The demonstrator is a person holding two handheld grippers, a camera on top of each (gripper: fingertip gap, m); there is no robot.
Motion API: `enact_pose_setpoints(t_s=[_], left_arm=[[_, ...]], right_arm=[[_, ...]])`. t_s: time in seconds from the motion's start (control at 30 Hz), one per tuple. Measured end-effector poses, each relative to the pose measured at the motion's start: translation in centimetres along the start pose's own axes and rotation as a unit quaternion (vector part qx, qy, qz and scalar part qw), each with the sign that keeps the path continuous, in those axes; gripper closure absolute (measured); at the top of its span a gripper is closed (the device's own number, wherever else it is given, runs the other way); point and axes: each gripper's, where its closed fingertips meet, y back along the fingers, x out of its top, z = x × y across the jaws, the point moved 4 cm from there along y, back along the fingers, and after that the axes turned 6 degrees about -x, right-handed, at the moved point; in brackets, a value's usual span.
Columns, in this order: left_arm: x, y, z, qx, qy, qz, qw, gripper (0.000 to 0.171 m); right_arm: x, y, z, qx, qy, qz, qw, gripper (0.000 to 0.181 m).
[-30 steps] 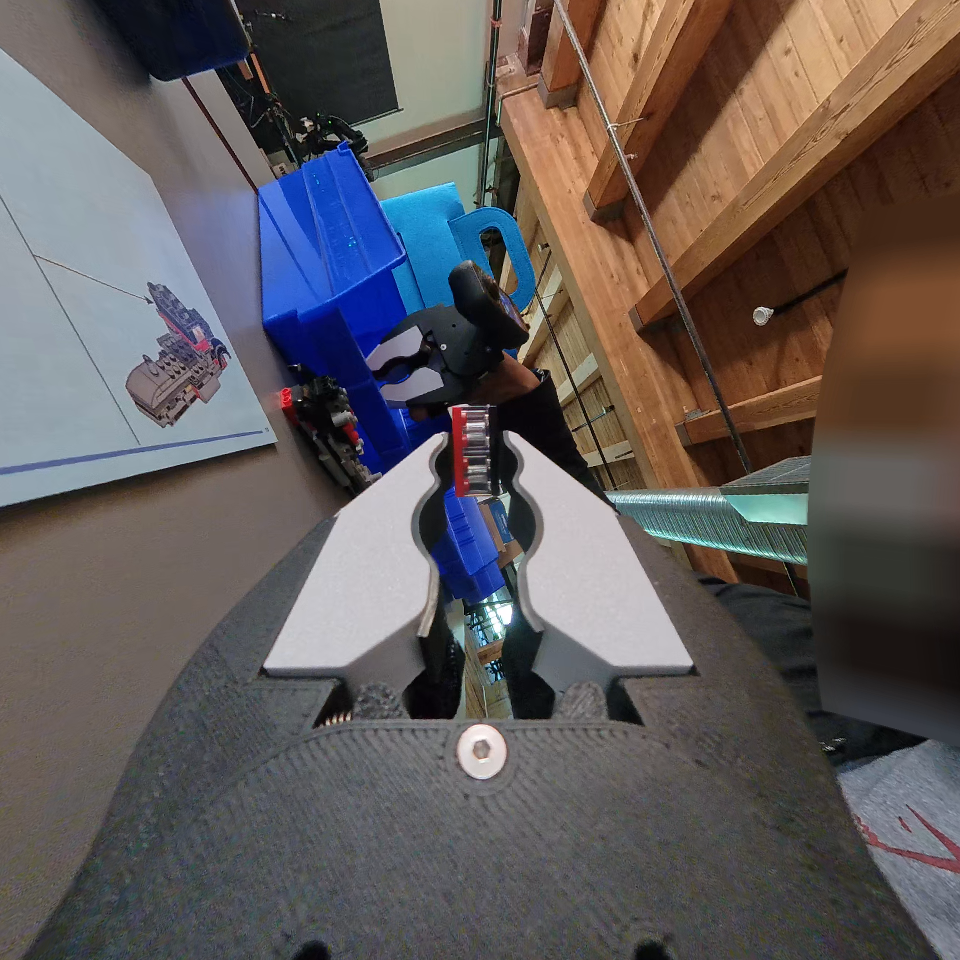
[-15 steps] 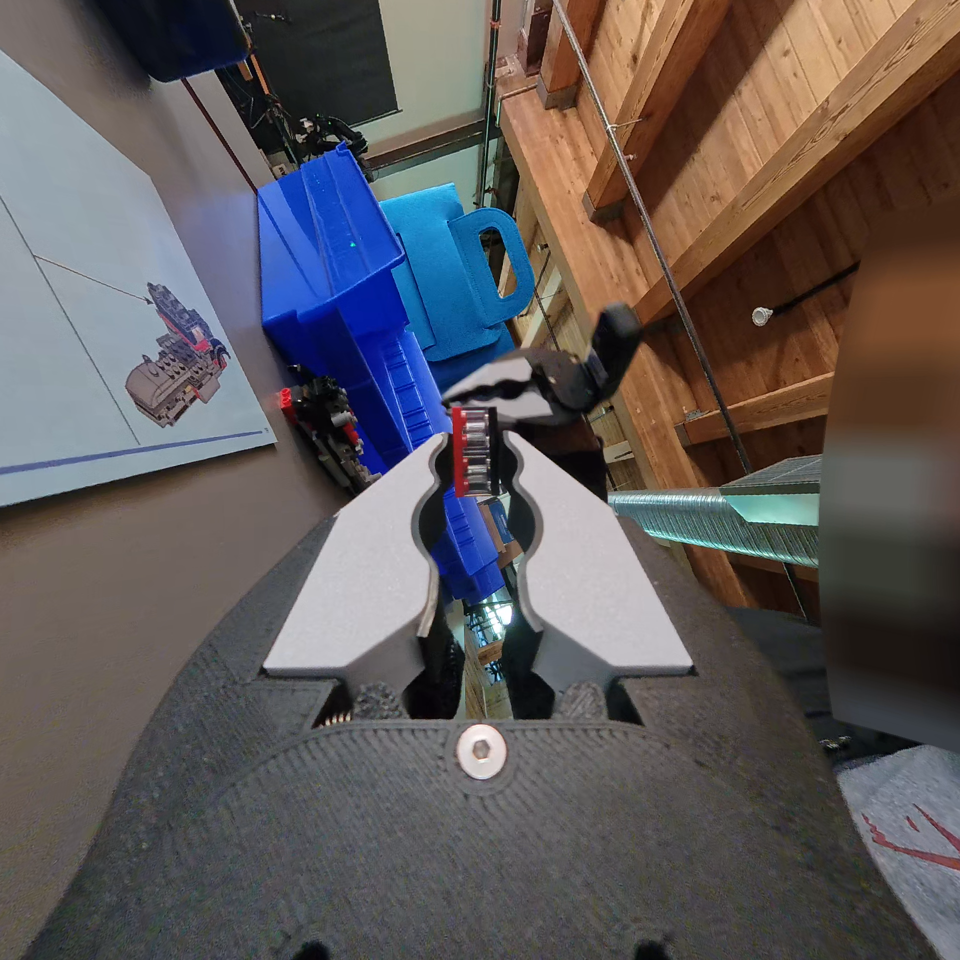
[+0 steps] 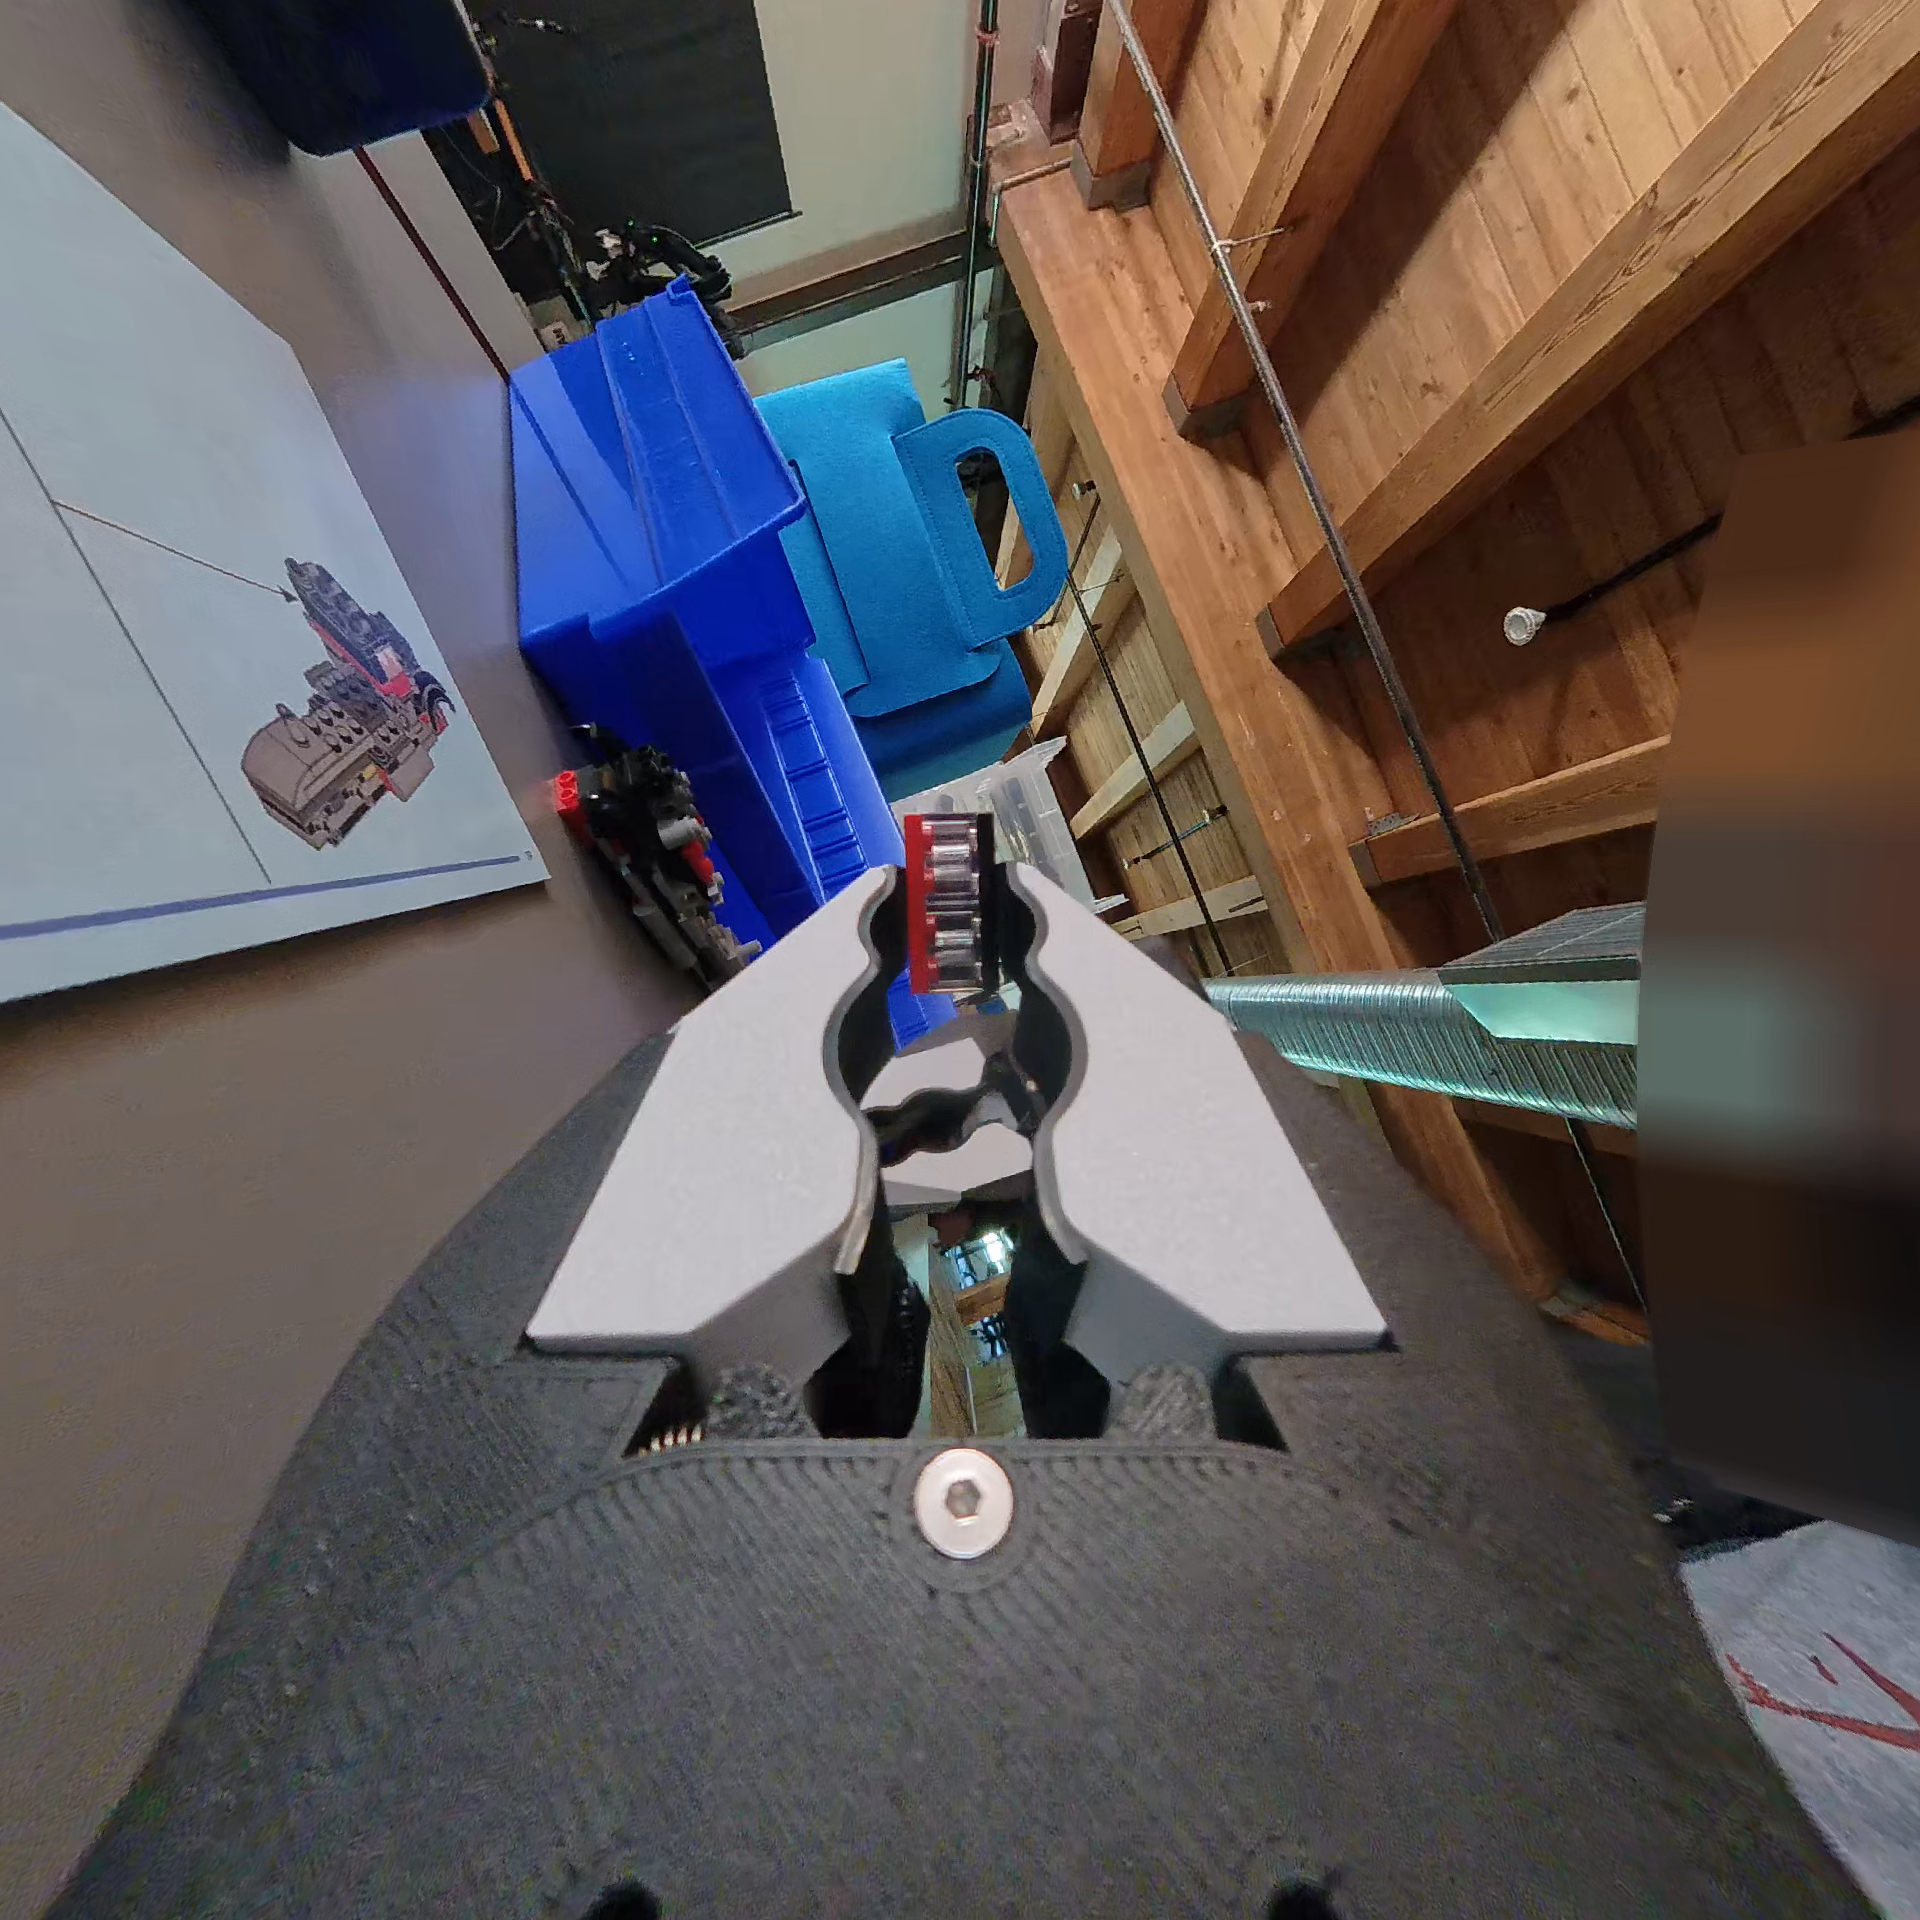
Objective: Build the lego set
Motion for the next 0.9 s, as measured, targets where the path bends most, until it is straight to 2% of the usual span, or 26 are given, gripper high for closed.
enact_pose_setpoints(t_s=[0.1,0.2,0.3,0.37,0.43,0.57,0.67,0.9], left_arm=[[0.0,0.1,0.0,0.002,-0.001,0.001,1.000,0.155],[-0.1,0.2,0.1,0.003,-0.003,0.001,1.000,0.155],[-0.1,0.1,0.1,0.004,-0.005,-0.001,1.000,0.155],[-0.1,0.1,0.1,0.005,-0.005,-0.001,1.000,0.155],[-0.1,0.1,0.1,0.005,-0.006,0.001,1.000,0.155],[0.0,0.2,0.1,0.006,-0.006,0.003,1.000,0.155],[0.0,0.2,0.0,0.004,-0.002,0.003,1.000,0.155],[0.1,0.2,0.0,-0.005,0.009,0.005,1.000,0.155]], right_arm=[[1.6,2.3,1.2,0.003,0.017,0.009,1.000,0.157],[4.9,6.8,4.8,-0.020,0.057,0.030,0.998,0.158],[6.6,9.0,10.3,-0.042,0.122,-0.039,0.991,0.163],[6.5,8.2,14.1,-0.041,0.166,-0.133,0.976,0.166],[5.7,6.6,16.8,-0.018,0.213,-0.228,0.950,0.167],[3.6,3.3,17.9,0.089,0.227,-0.360,0.900,0.172],[2.4,1.8,18.1,0.136,0.206,-0.408,0.879,0.175],[1.2,-0.2,19.1,0.130,0.174,-0.450,0.866,0.176]])
